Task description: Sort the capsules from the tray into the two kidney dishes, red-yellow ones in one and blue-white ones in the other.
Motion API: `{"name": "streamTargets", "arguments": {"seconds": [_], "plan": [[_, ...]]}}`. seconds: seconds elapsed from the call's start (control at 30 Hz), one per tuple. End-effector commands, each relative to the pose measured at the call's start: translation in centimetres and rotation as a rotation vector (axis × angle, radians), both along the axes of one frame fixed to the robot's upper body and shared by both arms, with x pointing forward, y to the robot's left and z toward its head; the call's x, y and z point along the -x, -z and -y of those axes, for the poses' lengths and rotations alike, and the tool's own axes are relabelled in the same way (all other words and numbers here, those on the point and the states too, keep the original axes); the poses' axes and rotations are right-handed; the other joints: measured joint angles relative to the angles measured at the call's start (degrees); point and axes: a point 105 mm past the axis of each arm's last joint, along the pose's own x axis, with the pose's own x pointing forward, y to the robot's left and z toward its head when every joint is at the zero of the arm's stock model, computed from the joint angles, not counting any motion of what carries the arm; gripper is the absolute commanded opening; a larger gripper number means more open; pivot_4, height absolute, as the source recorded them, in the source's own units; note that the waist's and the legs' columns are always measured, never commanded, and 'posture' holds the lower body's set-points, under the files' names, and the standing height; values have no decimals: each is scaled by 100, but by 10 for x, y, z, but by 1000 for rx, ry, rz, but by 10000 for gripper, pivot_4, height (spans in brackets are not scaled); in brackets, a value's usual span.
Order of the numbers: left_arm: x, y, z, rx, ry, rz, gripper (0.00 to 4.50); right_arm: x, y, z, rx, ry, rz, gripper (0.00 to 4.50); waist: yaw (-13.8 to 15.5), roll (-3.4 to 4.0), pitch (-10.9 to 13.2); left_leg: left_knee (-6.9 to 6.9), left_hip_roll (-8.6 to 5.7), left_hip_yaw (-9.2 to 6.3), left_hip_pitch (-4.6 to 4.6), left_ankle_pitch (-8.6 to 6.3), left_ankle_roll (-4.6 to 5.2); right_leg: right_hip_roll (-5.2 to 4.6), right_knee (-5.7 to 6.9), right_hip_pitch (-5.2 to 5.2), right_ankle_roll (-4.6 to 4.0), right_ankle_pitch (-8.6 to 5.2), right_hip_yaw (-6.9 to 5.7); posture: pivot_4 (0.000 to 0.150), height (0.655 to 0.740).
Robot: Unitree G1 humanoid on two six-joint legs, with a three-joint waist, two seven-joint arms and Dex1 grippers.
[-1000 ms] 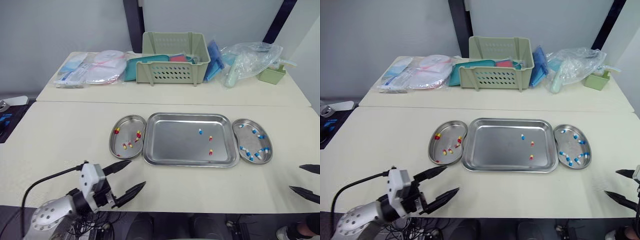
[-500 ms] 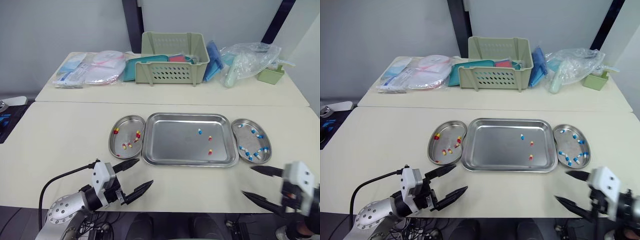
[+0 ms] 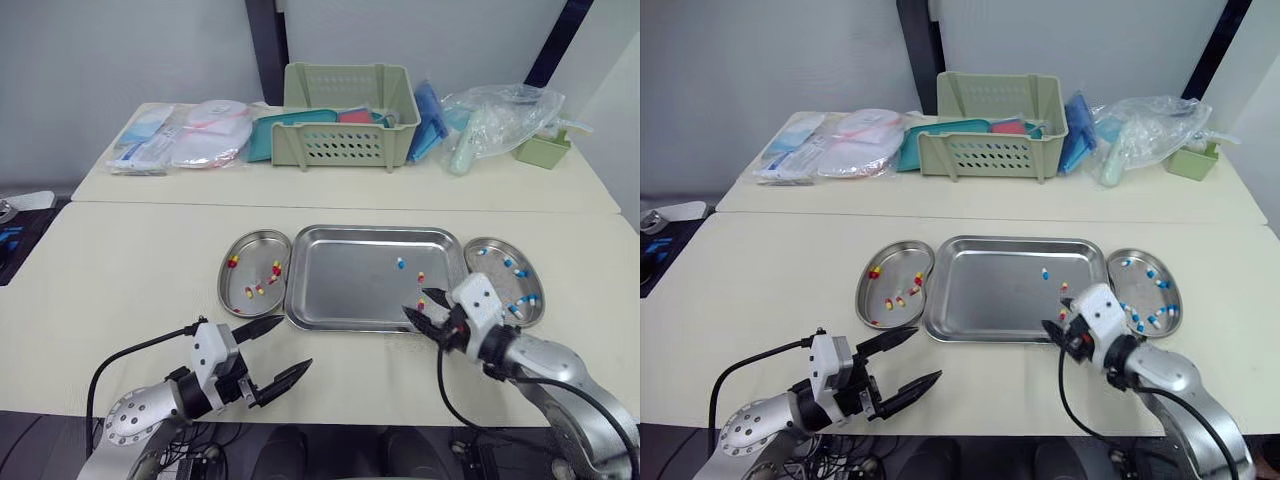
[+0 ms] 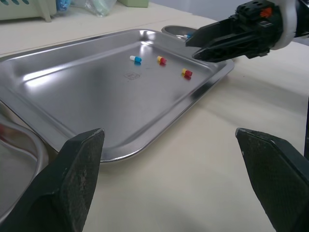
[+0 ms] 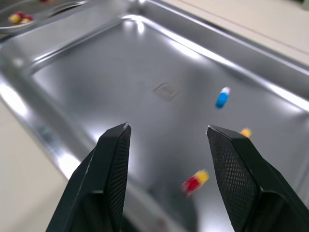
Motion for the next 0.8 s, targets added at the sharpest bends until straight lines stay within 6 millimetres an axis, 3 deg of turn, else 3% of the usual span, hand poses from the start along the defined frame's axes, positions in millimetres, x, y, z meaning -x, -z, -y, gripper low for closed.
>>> {"name": "streamTargets", "arguments": {"seconds": [0.03,0.23,0.57,0.8], "plan": [[1,-4,5,6,9,29,45000,-22,-8,-3,42,67,27,27775,-2,3,1,0,0,0,0,0,0,0,1,-1,0,0,1,1500,7400],[1,-2,6,8,12,28,45000,-56,-11,-13,46,145,-34,27775,4,4,2,-1,0,1,-11,0,0,-1,1,-14,-1,0,1,1500,7400],[3,1,5,5,0,24,45000,-79,11,-15,97,172,-140,27775,-5,8,3,-1,-1,4,-15,0,1,-1,4,-25,-2,0,4,1500,7400],[4,0,7,11,1,26,45000,-77,16,-16,95,159,-177,10167,-7,8,2,-1,0,4,-14,0,1,-1,7,-25,-2,0,4,1500,7400]]}}
